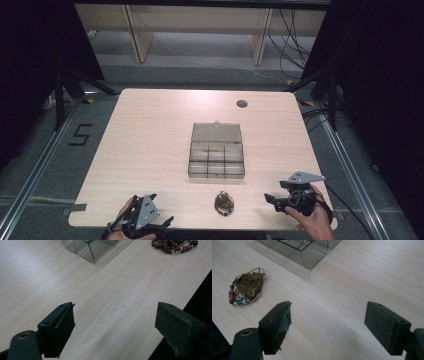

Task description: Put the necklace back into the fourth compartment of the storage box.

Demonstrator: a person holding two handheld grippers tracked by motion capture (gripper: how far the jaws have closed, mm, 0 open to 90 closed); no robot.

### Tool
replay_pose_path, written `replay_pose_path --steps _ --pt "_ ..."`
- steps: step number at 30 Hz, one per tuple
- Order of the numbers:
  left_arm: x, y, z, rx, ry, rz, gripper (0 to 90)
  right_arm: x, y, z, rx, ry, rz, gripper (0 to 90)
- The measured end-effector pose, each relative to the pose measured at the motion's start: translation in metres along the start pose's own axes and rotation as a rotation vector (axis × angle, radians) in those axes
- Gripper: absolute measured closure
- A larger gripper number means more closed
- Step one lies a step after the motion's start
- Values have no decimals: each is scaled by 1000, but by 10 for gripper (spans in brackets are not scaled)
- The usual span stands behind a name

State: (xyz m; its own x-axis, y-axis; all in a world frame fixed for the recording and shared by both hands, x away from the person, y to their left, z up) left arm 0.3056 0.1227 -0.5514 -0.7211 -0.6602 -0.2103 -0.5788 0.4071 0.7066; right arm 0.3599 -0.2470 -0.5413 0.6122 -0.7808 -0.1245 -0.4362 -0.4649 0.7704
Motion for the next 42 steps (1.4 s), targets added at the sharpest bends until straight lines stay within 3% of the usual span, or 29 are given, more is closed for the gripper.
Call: replay_pose_path --steps 1,2,3,4,6,8,9,11,17,18,19,20,21,22,23,26,27,29,33,34,35,37,38,39,42 --pt "1 0 0 3 11 7 154 2 1 2 -5 -9 22 203" --pt "1 0 0 3 11 7 154 0 1 4 -15 -40 16 196" --pt "1 -1 0 2 10 9 154 0 1 4 -15 -40 16 196" --pt "1 -1 0 2 11 8 154 4 2 4 -8 -5 27 192" --pt "0 0 0 1 4 2 154 5 3 4 -2 3 30 191" --pt "0 0 0 3 6 4 154 2 3 4 -12 6 -6 185" --pt "0 0 0 1 4 4 154 4 4 4 -13 15 27 182" --pt "0 0 0 1 4 3 154 6 4 4 -7 32 49 181" --pt "0 0 0 0 4 2 154 -5 4 4 -42 4 11 172" --pt "0 0 0 0 4 2 154 -2 2 2 -25 44 25 171" --pt "0 0 0 1 4 2 154 -4 2 1 -33 31 22 171" --pt "0 0 0 2 5 3 154 -6 -1 -2 -4 31 26 170" --pt "0 0 0 1 4 4 154 -8 2 0 -48 43 18 170" --pt "0 0 0 1 4 4 154 -8 2 0 -48 43 18 170" --pt "0 0 0 1 5 3 154 -12 -3 -4 -15 49 18 167" --pt "0 0 1 -1 2 0 154 -17 -2 -6 -67 66 9 163" --pt "0 0 1 -1 2 0 154 -21 -5 -9 -41 56 0 163" --pt "0 0 0 1 5 2 154 -25 -5 -12 -74 97 -6 162" --pt "0 0 1 0 2 2 154 -36 -12 -21 -55 123 -16 163" --pt "-1 1 1 -1 -3 -3 154 -39 -12 -22 -78 137 -26 163" --pt "-2 1 0 1 -11 -5 154 -42 -15 -25 -63 143 -27 164" --pt "-1 0 1 -1 5 0 154 -53 -17 -26 -101 156 -52 163" --pt "-2 1 1 -6 -16 -4 154 -56 -19 -27 -99 165 -53 164" --pt "0 0 2 -7 2 -1 154 -59 -21 -28 -109 173 -54 164" --pt "0 -1 1 -5 5 3 154 -72 -30 -29 -132 193 -62 167"
Point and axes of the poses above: each handheld gripper's, and its own axes: y roughly backward along the jaws, z roughly out of its underside, x roughly to its right, the point moved 9 cm from there along -y, roughly forward along the jaws, and after that the axes turned 5 degrees about -x, right-handed, at the moved point
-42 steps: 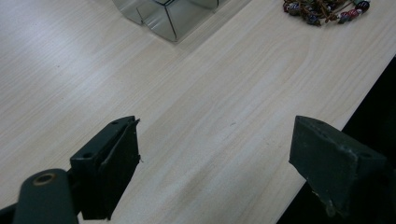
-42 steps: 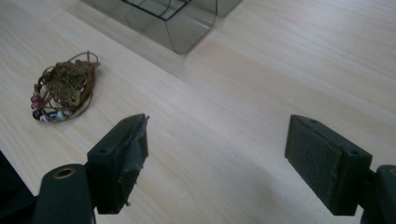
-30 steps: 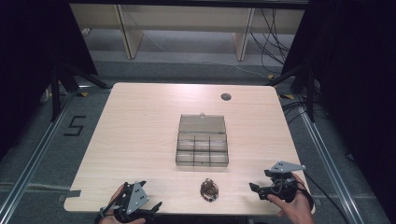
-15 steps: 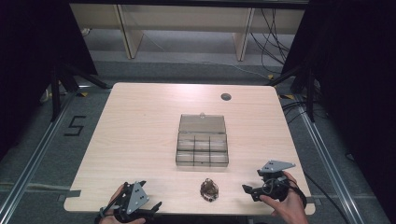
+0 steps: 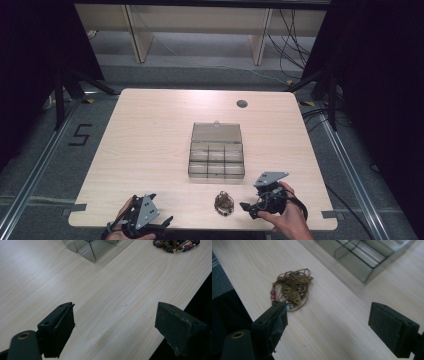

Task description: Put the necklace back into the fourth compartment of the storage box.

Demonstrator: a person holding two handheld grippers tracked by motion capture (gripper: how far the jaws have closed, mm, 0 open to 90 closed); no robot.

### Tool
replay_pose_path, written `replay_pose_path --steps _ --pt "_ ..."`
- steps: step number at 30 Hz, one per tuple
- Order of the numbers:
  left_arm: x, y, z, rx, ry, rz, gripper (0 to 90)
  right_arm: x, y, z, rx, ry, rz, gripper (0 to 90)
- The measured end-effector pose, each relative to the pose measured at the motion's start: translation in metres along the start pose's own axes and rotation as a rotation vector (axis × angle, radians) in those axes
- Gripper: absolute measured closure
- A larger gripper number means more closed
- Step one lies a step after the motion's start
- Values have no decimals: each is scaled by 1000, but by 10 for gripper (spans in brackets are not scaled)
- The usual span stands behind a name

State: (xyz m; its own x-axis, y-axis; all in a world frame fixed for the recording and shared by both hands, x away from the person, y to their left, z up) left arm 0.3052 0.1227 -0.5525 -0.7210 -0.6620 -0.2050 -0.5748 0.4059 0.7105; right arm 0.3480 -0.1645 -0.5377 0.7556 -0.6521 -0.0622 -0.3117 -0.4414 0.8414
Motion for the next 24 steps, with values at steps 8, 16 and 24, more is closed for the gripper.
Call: replay_pose_path --steps 8,16,24 --pt "-1 0 0 -1 -3 -8 154 -27 -24 -12 -52 51 -42 187" --pt "-2 2 0 2 -18 -3 154 -40 -46 -17 -127 92 -31 199" --pt "-3 0 -2 19 -27 -5 154 -39 -51 -18 -155 85 -25 198"
Point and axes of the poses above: each handheld gripper's, and its own axes: y roughly backward along the jaws, z roughly out of its underside, x roughly to its right, the point moved 9 cm from there along -y, roughly forward along the jaws, and after that the axes turned 5 degrees about -x, right-handed, at the moved point
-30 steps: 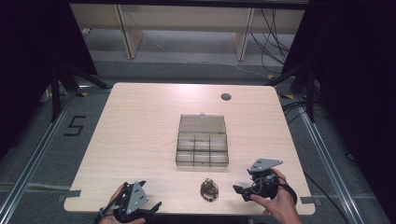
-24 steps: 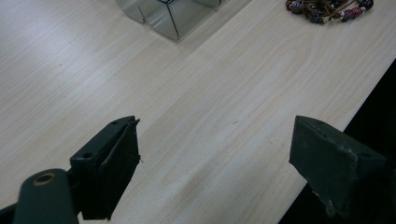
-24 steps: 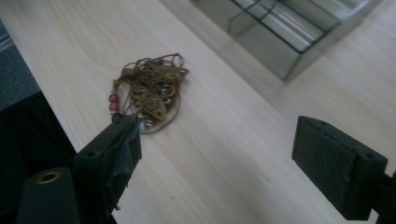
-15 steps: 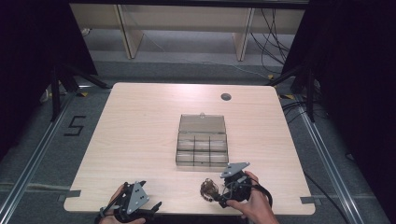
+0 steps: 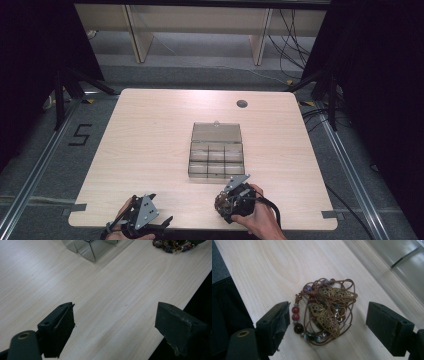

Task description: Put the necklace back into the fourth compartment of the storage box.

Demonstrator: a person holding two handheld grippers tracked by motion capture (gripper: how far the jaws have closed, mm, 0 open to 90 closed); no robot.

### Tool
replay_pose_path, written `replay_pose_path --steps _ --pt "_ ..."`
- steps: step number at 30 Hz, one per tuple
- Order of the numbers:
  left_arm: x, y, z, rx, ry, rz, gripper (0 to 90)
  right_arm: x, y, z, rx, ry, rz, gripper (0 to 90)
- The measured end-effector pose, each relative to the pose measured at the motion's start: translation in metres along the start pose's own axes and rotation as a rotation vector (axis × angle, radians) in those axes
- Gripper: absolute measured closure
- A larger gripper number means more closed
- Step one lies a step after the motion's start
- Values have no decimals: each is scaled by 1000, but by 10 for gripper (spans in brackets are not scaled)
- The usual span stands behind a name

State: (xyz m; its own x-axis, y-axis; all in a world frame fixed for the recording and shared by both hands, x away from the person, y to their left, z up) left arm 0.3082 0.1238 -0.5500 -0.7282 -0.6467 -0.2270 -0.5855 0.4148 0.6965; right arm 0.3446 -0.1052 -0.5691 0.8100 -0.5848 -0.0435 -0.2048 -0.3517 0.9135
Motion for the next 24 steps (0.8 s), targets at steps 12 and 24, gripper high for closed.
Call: replay_pose_path --steps 12,24 --pt "4 -1 -2 26 70 0 154 -2 -9 -6 -2 43 16 279" --pt "2 0 -1 18 62 -8 154 -6 -7 -11 3 95 2 532"
Point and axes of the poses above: each handheld gripper's, and its own axes: y roughly backward along the jaws, z roughly out of its underside, x roughly to its right, the point moved 9 cm from there along -y, roughly forward along the jaws, and after that the axes turned 5 degrees about -x, right-handed, at the moved point
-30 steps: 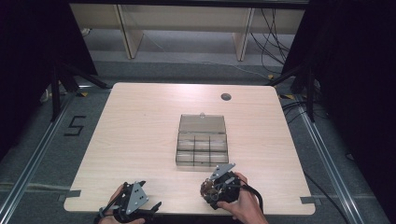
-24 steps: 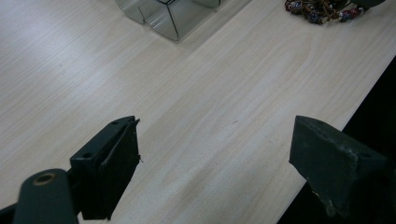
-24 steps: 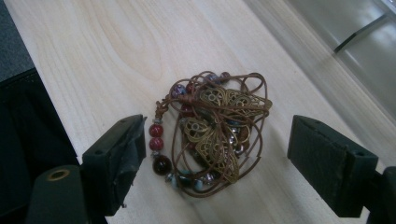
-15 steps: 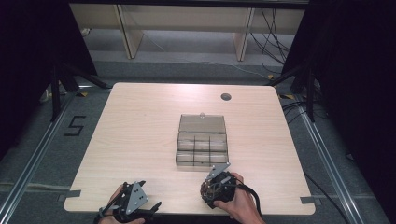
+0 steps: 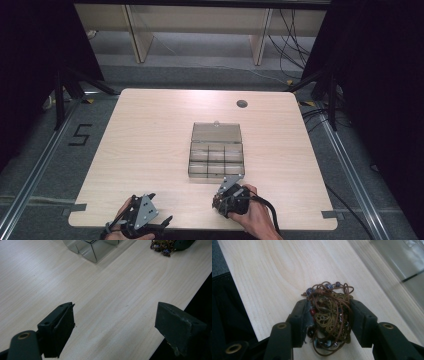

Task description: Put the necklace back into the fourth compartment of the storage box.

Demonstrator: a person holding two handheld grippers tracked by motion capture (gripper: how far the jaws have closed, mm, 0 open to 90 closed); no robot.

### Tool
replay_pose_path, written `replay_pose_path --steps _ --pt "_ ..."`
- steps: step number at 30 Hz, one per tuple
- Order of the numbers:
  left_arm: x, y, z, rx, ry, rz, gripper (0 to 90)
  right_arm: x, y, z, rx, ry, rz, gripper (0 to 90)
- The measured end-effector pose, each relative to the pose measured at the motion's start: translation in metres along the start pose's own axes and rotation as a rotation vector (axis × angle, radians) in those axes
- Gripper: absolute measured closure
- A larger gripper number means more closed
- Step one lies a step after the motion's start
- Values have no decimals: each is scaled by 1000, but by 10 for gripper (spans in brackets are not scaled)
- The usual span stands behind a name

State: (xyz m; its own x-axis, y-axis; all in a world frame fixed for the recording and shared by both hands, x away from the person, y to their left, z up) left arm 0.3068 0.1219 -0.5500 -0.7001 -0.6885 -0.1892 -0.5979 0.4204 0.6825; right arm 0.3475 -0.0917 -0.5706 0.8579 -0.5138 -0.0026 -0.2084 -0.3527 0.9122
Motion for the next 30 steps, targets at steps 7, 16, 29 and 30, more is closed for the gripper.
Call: replay_pose_path --steps 7,16,29,30 --pt "-1 2 3 -31 -37 9 154 1 2 -2 6 17 11 580" --pt "0 0 0 -1 -1 -1 154 6 4 -5 -4 38 8 583" --pt "-2 3 3 -28 -28 6 154 4 25 -21 23 60 -3 583" --pt "-3 3 3 -29 -31 4 154 6 28 -24 29 84 12 583"
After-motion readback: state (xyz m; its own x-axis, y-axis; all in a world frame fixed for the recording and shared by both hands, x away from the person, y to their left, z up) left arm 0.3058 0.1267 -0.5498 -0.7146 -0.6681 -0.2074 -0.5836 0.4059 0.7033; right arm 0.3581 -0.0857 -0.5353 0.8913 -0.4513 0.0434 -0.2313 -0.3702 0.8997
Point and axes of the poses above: each handheld gripper's, and its own axes: y roughly backward along the jaws, z roughly out of its underside, x roughly to its right, the point moved 9 cm from there along -y, roughly forward along the jaws, and after that the axes turned 5 degrees about -x, right-handed, at the moved point
